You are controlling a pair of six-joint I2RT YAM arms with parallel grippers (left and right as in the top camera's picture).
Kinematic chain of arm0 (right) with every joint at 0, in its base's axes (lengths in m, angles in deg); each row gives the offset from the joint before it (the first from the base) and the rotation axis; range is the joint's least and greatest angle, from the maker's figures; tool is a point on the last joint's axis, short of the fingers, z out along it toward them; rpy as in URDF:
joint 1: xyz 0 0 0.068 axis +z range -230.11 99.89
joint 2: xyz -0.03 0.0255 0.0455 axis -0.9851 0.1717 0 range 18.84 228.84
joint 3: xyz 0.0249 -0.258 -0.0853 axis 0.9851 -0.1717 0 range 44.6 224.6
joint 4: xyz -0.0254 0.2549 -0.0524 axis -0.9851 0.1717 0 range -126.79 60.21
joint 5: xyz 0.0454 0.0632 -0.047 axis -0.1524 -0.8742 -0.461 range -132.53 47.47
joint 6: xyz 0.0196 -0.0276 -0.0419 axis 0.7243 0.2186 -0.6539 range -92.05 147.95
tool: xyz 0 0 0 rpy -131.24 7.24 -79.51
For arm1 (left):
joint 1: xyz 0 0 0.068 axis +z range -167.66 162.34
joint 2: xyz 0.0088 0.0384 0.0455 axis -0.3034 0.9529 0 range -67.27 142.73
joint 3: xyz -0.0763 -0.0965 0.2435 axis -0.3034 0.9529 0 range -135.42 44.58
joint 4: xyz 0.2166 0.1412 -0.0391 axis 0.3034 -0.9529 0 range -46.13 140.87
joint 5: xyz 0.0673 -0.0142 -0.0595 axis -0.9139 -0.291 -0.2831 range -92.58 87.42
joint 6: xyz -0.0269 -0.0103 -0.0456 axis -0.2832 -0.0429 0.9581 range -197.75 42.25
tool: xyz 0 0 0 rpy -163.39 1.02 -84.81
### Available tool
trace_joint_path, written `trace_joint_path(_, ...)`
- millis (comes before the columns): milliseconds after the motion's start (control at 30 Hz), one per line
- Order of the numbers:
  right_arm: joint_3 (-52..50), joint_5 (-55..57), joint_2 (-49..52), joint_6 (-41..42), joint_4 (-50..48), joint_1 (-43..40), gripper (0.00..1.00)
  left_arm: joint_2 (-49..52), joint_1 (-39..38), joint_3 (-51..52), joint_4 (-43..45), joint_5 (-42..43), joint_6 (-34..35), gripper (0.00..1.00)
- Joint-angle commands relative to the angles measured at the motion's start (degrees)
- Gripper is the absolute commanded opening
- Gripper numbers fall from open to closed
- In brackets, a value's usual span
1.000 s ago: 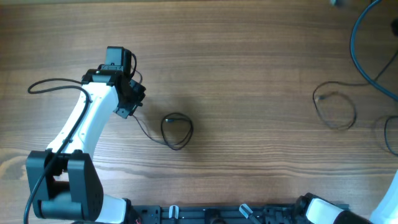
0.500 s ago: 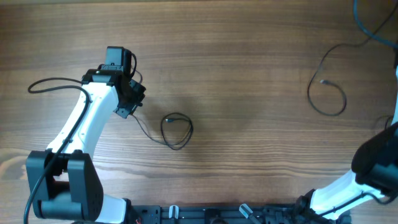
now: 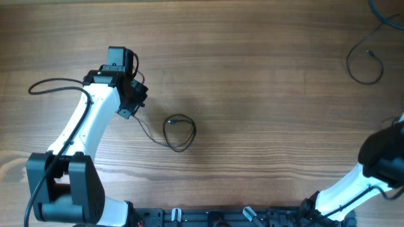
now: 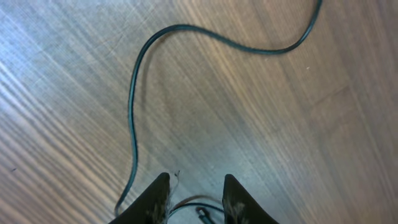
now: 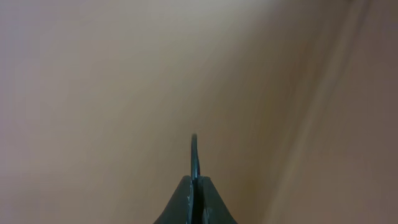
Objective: Untangle cables
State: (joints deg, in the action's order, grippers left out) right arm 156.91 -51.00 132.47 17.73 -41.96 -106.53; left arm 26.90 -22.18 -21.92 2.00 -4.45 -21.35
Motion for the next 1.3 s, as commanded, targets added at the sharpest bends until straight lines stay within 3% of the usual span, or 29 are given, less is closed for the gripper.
trace_joint_path(0, -0.2, 13.1, 7.9, 3.4, 5.8, -0.6, 0.04, -0.4, -0.3, -0.1, 0.5, -1.0, -0.7, 0.29)
trace_joint_path(100, -0.3, 20.8, 12.1, 15.5, 13.4, -0.5, 0.04, -0.4, -0.3, -0.1, 0.3, -1.0, -0.7, 0.28)
trace_joint_path(200, -0.3, 18.7, 15.4, 27.4, 21.3, -0.3, 0.08, -0.4, -0.3, -0.1, 0.2, -1.0, -0.7, 0.28)
trace_joint_path(233, -0.3, 17.1, 16.2, 30.4, 23.2, -0.2, 0.19, -0.4, -0.3, -0.1, 0.3, -1.0, -0.7, 0.28)
trace_joint_path(267, -0.3, 15.2, 17.0, 32.1, 24.9, 0.0, 0.43, -0.4, -0.3, -0.1, 0.3, -1.0, -0.7, 0.28)
trace_joint_path(333, -0.3, 11.1, 18.0, 32.8, 27.5, 0.9, 1.00, -0.4, -0.3, -0.1, 0.3, -1.0, -0.7, 0.28)
trace_joint_path(533, -0.2, 10.1, 15.3, 29.5, 33.0, 5.2, 1.00, -0.4, -0.3, -0.1, 0.3, -1.0, -0.7, 0.28)
trace_joint_path(700, -0.2, 17.9, 7.6, 29.7, 38.6, 10.8, 1.00, -0.4, -0.3, -0.1, 0.3, -0.5, -0.7, 0.27)
trace_joint_path(800, -0.2, 13.3, 4.7, 29.7, 44.0, 13.7, 1.00, -0.4, -0.8, -0.1, 0.5, 0.5, -0.7, 0.24)
trace_joint_path(900, -0.3, 1.7, 4.2, 29.7, 50.9, 16.4, 1.00, -0.4, -2.6, -0.1, 1.9, 3.1, -0.8, 0.22)
trace_joint_path(1100, -3.2, -11.7, 5.3, 28.9, 61.6, 22.6, 1.00, -0.4, -10.6, -0.1, 6.6, 7.7, -16.1, 0.23)
trace_joint_path(1167, -5.0, -16.2, 5.3, 25.2, 63.6, 25.1, 1.00, -0.4, -12.4, -0.2, 5.1, 1.8, -18.8, 0.30)
trace_joint_path(1267, -8.0, -20.5, 5.3, 20.1, 66.8, 29.8, 1.00, -0.4, -11.5, -0.3, -1.0, -7.3, -14.6, 0.52)
